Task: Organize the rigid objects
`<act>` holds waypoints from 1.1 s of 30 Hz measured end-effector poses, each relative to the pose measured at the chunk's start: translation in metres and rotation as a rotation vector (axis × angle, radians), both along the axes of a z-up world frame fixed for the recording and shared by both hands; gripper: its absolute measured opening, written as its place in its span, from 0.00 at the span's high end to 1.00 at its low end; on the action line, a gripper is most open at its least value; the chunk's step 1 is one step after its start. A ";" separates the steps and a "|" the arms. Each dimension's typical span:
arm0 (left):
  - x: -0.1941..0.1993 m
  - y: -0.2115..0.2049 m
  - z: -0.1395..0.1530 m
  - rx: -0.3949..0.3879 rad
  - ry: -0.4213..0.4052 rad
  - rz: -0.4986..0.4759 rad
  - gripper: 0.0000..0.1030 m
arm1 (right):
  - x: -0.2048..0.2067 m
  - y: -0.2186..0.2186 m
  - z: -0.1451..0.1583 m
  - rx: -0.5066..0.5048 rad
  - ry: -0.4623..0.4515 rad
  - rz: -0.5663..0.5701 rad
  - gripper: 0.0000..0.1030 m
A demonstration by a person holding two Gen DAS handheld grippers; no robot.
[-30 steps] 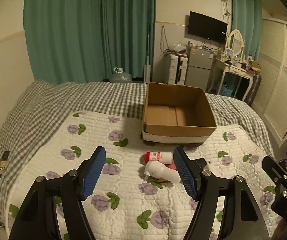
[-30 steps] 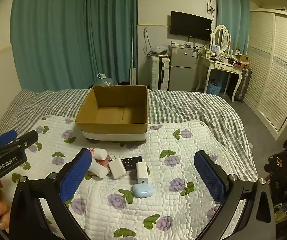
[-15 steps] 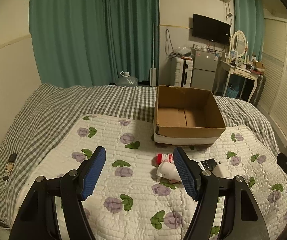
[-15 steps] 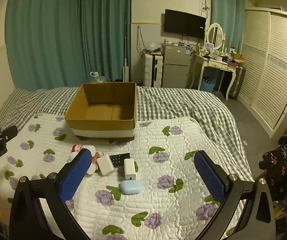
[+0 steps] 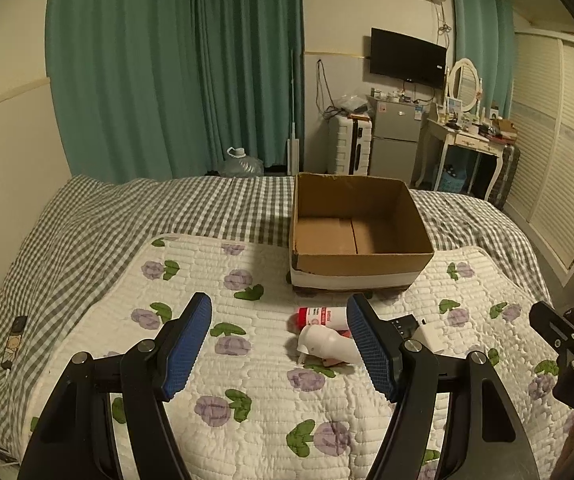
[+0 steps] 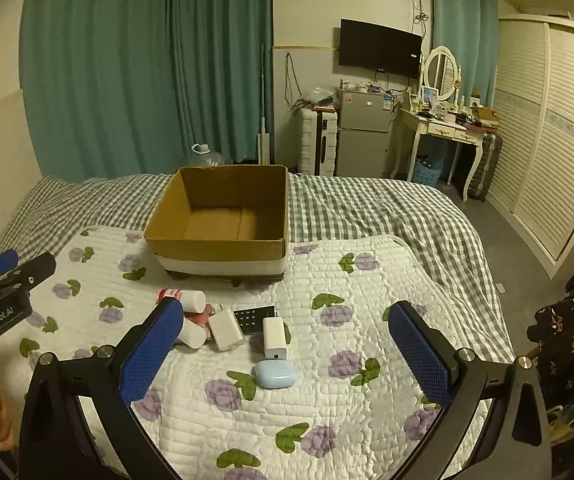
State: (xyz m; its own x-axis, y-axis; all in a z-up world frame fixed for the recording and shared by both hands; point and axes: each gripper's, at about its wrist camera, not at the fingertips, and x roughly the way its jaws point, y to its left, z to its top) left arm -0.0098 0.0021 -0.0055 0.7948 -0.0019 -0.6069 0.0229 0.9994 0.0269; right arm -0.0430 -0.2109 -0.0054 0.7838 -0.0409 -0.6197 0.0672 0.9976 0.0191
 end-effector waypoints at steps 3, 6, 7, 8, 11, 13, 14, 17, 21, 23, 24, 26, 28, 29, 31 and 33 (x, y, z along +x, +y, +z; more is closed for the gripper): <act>-0.002 -0.001 0.002 -0.002 -0.012 -0.008 0.29 | 0.000 0.003 0.003 -0.005 -0.006 0.007 0.00; -0.003 -0.001 0.003 -0.001 -0.018 -0.009 0.29 | 0.000 0.007 0.005 -0.011 -0.013 0.015 0.00; -0.003 -0.001 0.004 -0.003 -0.020 -0.010 0.29 | 0.000 0.008 0.006 -0.012 -0.015 0.018 0.00; -0.004 -0.001 0.004 -0.005 -0.022 -0.010 0.29 | 0.000 0.009 0.006 -0.013 -0.016 0.020 0.00; -0.004 0.000 0.006 -0.013 -0.026 -0.013 0.29 | -0.001 0.009 0.007 -0.011 -0.019 0.025 0.00; -0.005 -0.001 0.006 -0.013 -0.028 -0.015 0.29 | -0.002 0.010 0.007 -0.008 -0.019 0.027 0.00; -0.005 -0.002 0.006 -0.013 -0.030 -0.018 0.29 | -0.002 0.009 0.007 -0.006 -0.019 0.028 0.00; -0.007 -0.003 0.007 -0.012 -0.036 -0.026 0.29 | -0.003 0.008 0.007 0.000 -0.018 0.031 0.00; -0.008 -0.005 0.008 -0.012 -0.044 -0.033 0.29 | -0.004 0.006 0.008 0.013 -0.022 0.030 0.00; -0.008 -0.006 0.009 -0.009 -0.045 -0.034 0.29 | -0.003 0.006 0.008 0.012 -0.020 0.028 0.00; -0.007 -0.006 0.009 -0.009 -0.044 -0.034 0.29 | -0.003 0.006 0.009 0.013 -0.021 0.027 0.00; -0.008 -0.006 0.009 -0.010 -0.044 -0.034 0.29 | -0.003 0.005 0.009 0.016 -0.022 0.023 0.00; -0.008 -0.007 0.009 -0.010 -0.043 -0.034 0.29 | -0.003 0.004 0.009 0.018 -0.023 0.021 0.00; -0.007 -0.007 0.009 -0.009 -0.044 -0.035 0.29 | -0.003 0.004 0.009 0.018 -0.024 0.020 0.00; -0.008 -0.007 0.008 -0.009 -0.045 -0.034 0.29 | -0.002 0.004 0.010 0.020 -0.028 0.020 0.00; -0.008 -0.008 0.009 -0.009 -0.047 -0.035 0.29 | -0.002 0.003 0.010 0.027 -0.032 0.024 0.00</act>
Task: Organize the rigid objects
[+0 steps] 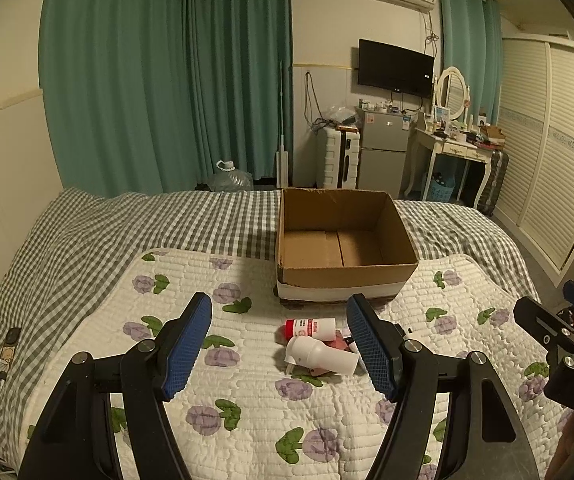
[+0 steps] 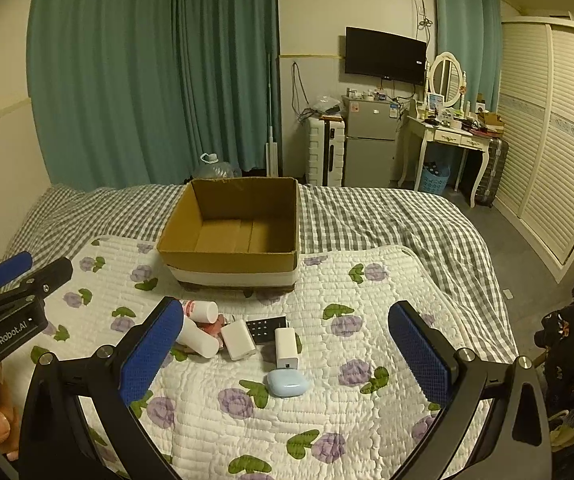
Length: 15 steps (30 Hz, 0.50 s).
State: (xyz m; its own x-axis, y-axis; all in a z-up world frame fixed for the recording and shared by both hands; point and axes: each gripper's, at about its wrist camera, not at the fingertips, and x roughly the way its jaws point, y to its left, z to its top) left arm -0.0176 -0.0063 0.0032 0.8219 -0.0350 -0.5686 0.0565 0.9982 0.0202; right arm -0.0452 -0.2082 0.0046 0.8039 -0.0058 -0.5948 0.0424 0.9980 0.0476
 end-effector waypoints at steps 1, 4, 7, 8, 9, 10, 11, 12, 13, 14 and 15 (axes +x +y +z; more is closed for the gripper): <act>0.000 0.000 0.000 0.000 0.000 0.000 0.29 | 0.000 0.000 0.001 0.004 -0.002 0.002 0.00; 0.000 -0.001 0.000 -0.001 0.000 0.000 0.29 | 0.001 -0.001 0.002 0.005 -0.008 0.004 0.00; -0.001 -0.001 0.000 -0.001 -0.002 -0.002 0.29 | 0.000 0.000 0.005 -0.001 -0.015 0.004 0.00; -0.001 -0.001 0.000 -0.003 -0.002 -0.002 0.29 | 0.000 0.000 0.005 -0.003 -0.017 0.005 0.00; -0.001 -0.001 0.000 -0.006 -0.001 -0.003 0.29 | 0.001 0.000 0.005 -0.007 -0.018 0.004 0.00; 0.000 -0.002 0.001 -0.007 -0.001 -0.003 0.29 | 0.001 0.000 0.006 -0.013 -0.018 0.003 0.00; 0.000 -0.002 0.001 -0.009 0.000 -0.003 0.29 | 0.001 0.000 0.006 -0.018 -0.019 0.003 0.00; 0.002 -0.002 0.000 -0.011 0.003 -0.004 0.29 | 0.002 0.001 0.006 -0.020 -0.020 0.005 0.00; 0.003 -0.002 -0.001 -0.012 0.007 -0.003 0.29 | 0.004 0.001 0.007 -0.022 -0.020 0.007 0.00; 0.006 -0.001 -0.004 -0.019 0.018 -0.001 0.29 | 0.004 0.001 0.007 -0.023 -0.021 0.007 0.00; 0.009 0.001 -0.007 -0.026 0.026 0.003 0.29 | 0.005 0.001 0.006 -0.025 -0.022 0.007 0.00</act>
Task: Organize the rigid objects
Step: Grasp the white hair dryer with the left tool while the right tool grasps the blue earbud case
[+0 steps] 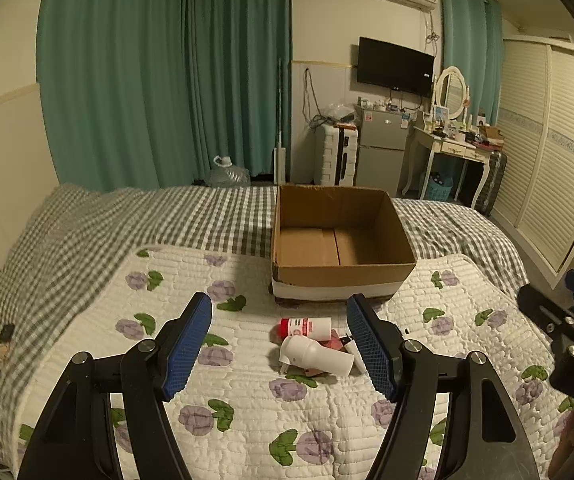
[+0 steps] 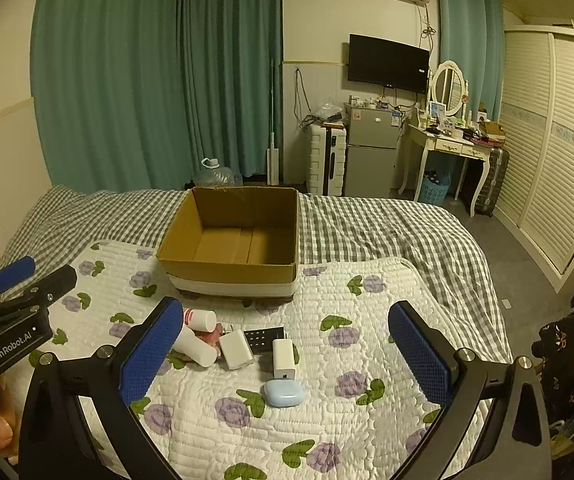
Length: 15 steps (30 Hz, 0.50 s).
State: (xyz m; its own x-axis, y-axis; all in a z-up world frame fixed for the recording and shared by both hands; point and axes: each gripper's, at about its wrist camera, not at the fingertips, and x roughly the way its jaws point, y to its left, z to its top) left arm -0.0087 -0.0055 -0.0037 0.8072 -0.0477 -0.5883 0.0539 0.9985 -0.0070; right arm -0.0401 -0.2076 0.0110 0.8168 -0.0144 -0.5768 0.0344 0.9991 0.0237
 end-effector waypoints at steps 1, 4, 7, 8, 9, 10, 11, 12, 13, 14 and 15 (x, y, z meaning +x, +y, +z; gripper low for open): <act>0.003 0.002 -0.003 -0.006 0.010 0.006 0.29 | 0.001 0.000 0.000 -0.006 -0.002 -0.003 0.00; 0.013 0.007 -0.016 -0.015 0.049 0.025 0.29 | 0.002 -0.001 -0.004 -0.042 -0.014 -0.016 0.00; 0.022 0.010 -0.029 -0.012 0.087 0.037 0.29 | 0.007 -0.005 -0.015 -0.084 0.006 -0.026 0.00; 0.025 0.010 -0.034 -0.014 0.099 0.039 0.29 | 0.009 -0.007 -0.020 -0.086 0.018 -0.029 0.00; 0.027 0.011 -0.038 -0.015 0.109 0.040 0.29 | 0.013 -0.010 -0.027 -0.081 0.038 -0.032 0.00; 0.030 0.010 -0.042 -0.016 0.121 0.039 0.29 | 0.016 -0.013 -0.034 -0.069 0.055 -0.035 0.00; 0.033 0.009 -0.046 -0.016 0.135 0.038 0.29 | 0.018 -0.016 -0.039 -0.059 0.067 -0.036 0.00; 0.037 0.008 -0.052 -0.017 0.153 0.039 0.29 | 0.020 -0.018 -0.045 -0.053 0.078 -0.035 0.00; 0.041 0.006 -0.057 -0.017 0.168 0.040 0.29 | 0.022 -0.019 -0.051 -0.053 0.093 -0.034 0.00; 0.044 0.004 -0.062 -0.019 0.186 0.040 0.29 | 0.024 -0.019 -0.058 -0.057 0.106 -0.033 0.00; 0.048 0.002 -0.070 -0.029 0.215 0.034 0.29 | 0.026 -0.020 -0.064 -0.063 0.120 -0.031 0.00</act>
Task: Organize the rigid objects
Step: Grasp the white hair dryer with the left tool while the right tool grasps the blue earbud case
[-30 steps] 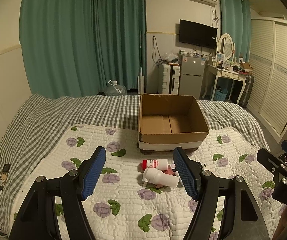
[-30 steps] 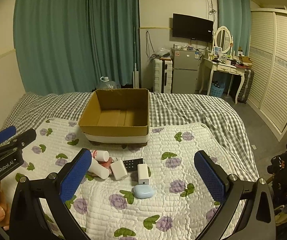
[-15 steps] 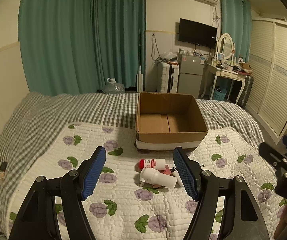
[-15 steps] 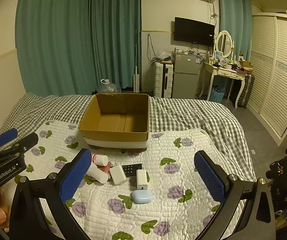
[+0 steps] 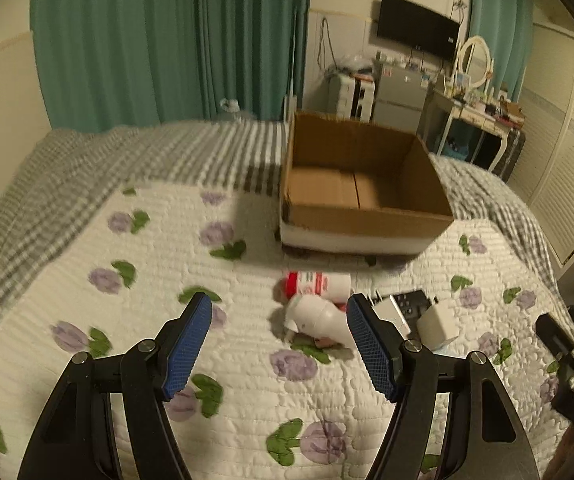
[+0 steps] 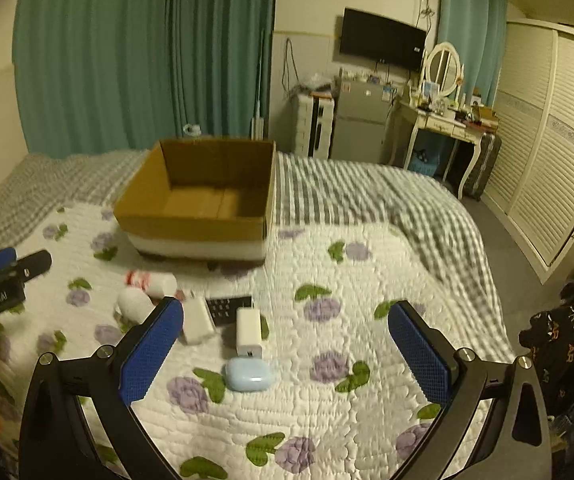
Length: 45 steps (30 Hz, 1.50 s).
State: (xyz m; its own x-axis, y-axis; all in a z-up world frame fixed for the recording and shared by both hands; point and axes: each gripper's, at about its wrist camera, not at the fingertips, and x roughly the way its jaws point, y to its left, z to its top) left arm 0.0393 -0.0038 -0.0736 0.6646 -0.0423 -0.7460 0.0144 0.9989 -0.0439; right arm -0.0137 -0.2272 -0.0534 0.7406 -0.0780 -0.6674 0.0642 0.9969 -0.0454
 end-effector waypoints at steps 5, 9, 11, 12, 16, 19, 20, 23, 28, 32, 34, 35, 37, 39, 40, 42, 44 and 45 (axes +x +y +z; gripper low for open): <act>0.015 -0.017 -0.026 -0.045 0.088 -0.038 0.29 | 0.010 -0.003 -0.036 -0.008 0.074 0.007 0.00; 0.028 -0.031 -0.048 -0.093 0.169 -0.048 0.29 | 0.018 -0.009 -0.062 0.019 0.130 0.007 0.00; 0.034 -0.034 -0.057 -0.092 0.201 -0.021 0.29 | 0.022 -0.009 -0.074 0.022 0.157 0.014 0.00; 0.036 -0.034 -0.062 -0.100 0.217 -0.006 0.29 | 0.024 -0.009 -0.082 0.016 0.173 0.016 0.00; 0.048 -0.038 -0.075 -0.142 0.262 0.028 0.29 | 0.031 -0.009 -0.102 0.023 0.218 0.025 0.00; 0.059 -0.042 -0.080 -0.136 0.266 0.052 0.29 | 0.036 -0.011 -0.114 0.032 0.245 0.032 0.00; 0.062 -0.043 -0.082 -0.132 0.270 0.064 0.29 | 0.037 -0.012 -0.118 0.035 0.254 0.035 0.00; 0.075 -0.042 -0.097 -0.169 0.327 0.113 0.29 | 0.042 -0.013 -0.127 0.048 0.276 0.044 0.00; 0.086 -0.033 -0.117 -0.132 0.327 0.226 0.29 | 0.050 -0.006 -0.138 0.046 0.302 0.071 0.00; 0.088 -0.021 -0.138 -0.143 0.366 0.218 0.29 | 0.055 -0.001 -0.149 0.045 0.324 0.101 0.00; 0.084 -0.019 -0.139 -0.134 0.345 0.178 0.30 | 0.058 0.000 -0.156 0.045 0.345 0.107 0.00; 0.083 -0.020 -0.139 -0.126 0.338 0.165 0.30 | 0.058 -0.001 -0.158 0.049 0.350 0.109 0.00; 0.081 -0.022 -0.138 -0.112 0.328 0.136 0.31 | 0.060 -0.001 -0.162 0.058 0.365 0.107 0.00; 0.080 -0.022 -0.138 -0.114 0.323 0.117 0.32 | 0.062 0.000 -0.165 0.056 0.377 0.105 0.00; 0.079 -0.024 -0.138 -0.116 0.321 0.109 0.32 | 0.062 0.000 -0.165 0.052 0.379 0.106 0.00; 0.077 -0.024 -0.135 -0.127 0.314 0.095 0.32 | 0.061 0.002 -0.166 0.041 0.379 0.109 0.01; 0.075 -0.019 -0.131 -0.137 0.308 0.084 0.32 | 0.060 0.002 -0.165 0.058 0.379 0.117 0.08; 0.073 -0.017 -0.129 -0.143 0.302 0.078 0.32 | 0.060 0.000 -0.165 0.075 0.378 0.118 0.14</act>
